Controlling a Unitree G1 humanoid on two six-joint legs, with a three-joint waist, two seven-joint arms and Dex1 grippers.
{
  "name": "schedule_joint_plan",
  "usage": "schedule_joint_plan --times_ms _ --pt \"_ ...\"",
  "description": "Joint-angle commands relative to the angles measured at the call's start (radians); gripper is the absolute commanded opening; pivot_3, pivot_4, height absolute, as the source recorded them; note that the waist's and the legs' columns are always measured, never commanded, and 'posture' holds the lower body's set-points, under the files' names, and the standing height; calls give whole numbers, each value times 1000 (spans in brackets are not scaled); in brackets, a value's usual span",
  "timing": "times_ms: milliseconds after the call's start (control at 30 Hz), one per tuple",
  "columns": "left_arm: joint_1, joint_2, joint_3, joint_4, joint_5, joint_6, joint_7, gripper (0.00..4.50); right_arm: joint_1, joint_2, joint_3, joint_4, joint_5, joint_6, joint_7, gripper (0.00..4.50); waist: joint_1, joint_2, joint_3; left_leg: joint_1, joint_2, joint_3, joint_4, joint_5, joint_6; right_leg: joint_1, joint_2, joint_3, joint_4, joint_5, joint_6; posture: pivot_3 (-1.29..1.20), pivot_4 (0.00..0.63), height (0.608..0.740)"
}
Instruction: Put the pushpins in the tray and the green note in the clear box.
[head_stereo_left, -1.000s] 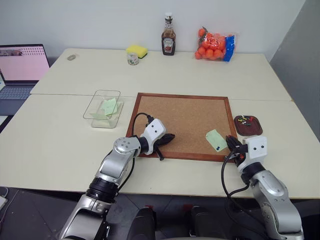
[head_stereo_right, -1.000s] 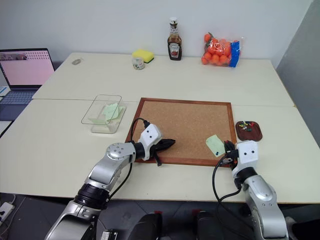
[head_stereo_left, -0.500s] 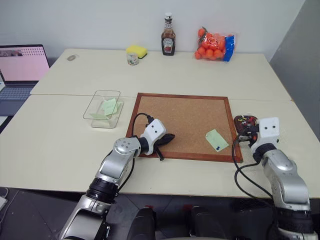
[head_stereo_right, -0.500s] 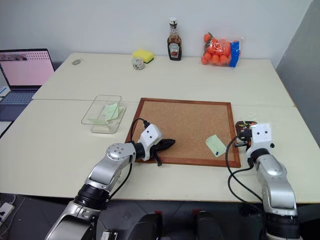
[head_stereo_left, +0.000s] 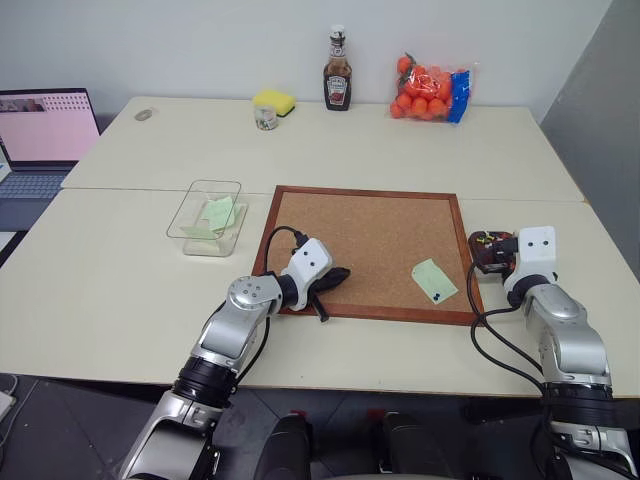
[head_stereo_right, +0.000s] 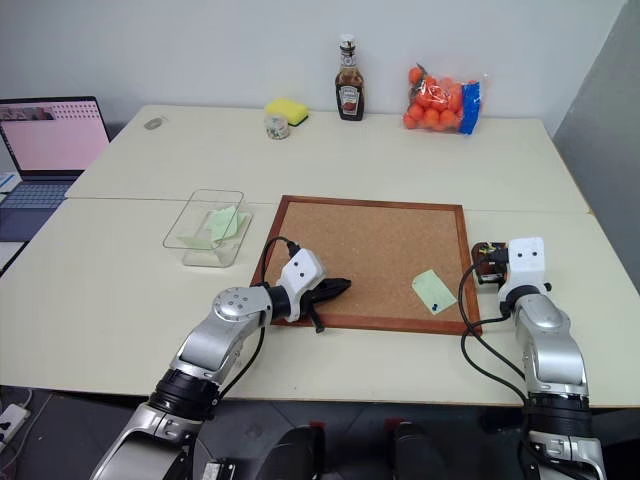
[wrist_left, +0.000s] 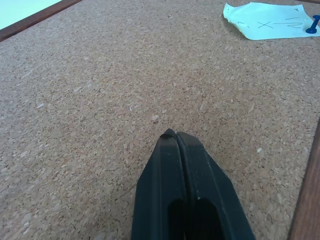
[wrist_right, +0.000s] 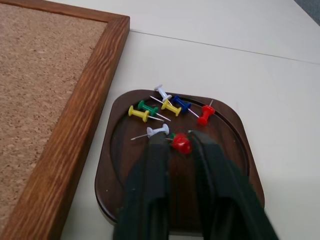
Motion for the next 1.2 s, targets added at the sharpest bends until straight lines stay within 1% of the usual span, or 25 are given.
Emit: schedule_joint_plan --times_ms 33,133,167,233,300,400,500,633,800,900,1033,1200 --pt "28 6 -32 18 22 20 -8 0 -20 -9 -27 -22 1 -19 -13 1651 0 0 0 0 0 0 0 0 0 0 0 0 0 0 0 0 150 740" --pt "25 7 -32 21 23 17 -9 0 -11 -8 -28 -35 3 -17 -13 2350 0 0 0 0 0 0 0 0 0 0 0 0 0 0 0 0 150 740" --pt "24 7 -32 21 23 17 -10 0 -7 -6 -29 -43 6 -15 -12 2477 0 0 0 0 0 0 0 0 0 0 0 0 0 0 0 0 150 740" --pt "24 7 -32 22 23 16 -10 0 -2 -4 -30 -52 11 -9 -10 2927 0 0 0 0 0 0 0 0 0 0 0 0 0 0 0 0 150 740" --pt "22 7 -34 25 23 14 -11 0 2 0 -32 -57 18 -10 -8 3140 0 0 0 0 0 0 0 0 0 0 0 0 0 0 0 0 150 740" --pt "19 6 -35 28 24 11 -12 0 8 7 -37 -79 27 -27 -6 3140 0 0 0 0 0 0 0 0 0 0 0 0 0 0 0 0 150 740" --pt "18 6 -34 30 26 10 -11 0 26 18 -44 -171 49 -57 0 3140 0 0 0 0 0 0 0 0 0 0 0 0 0 0 0 0 150 740" --pt "22 3 -34 25 26 12 -6 0 93 15 -21 -323 78 -80 55 3140 1 0 0 0 0 -1 0 0 0 0 0 0 0 0 0 0 150 740" --pt "30 4 -34 20 27 15 -4 0 243 20 36 -502 103 -134 133 3140 2 0 0 0 1 -1 0 0 0 0 0 0 -1 0 0 0 150 740" --pt "29 5 -35 22 27 14 -6 0 368 16 97 -598 151 -107 201 3140 1 0 0 0 1 -1 0 0 0 0 0 0 -1 0 0 0 150 740" --pt "26 4 -36 27 27 13 -6 0 447 23 154 -627 167 -101 229 3140 -1 0 0 1 1 -2 0 0 0 1 0 0 0 0 0 0 150 740" --pt "20 3 -37 34 27 12 -7 0 453 15 221 -566 114 -125 231 3140 -1 0 0 1 1 -2 0 0 0 1 0 0 -1 0 0 0 150 740"
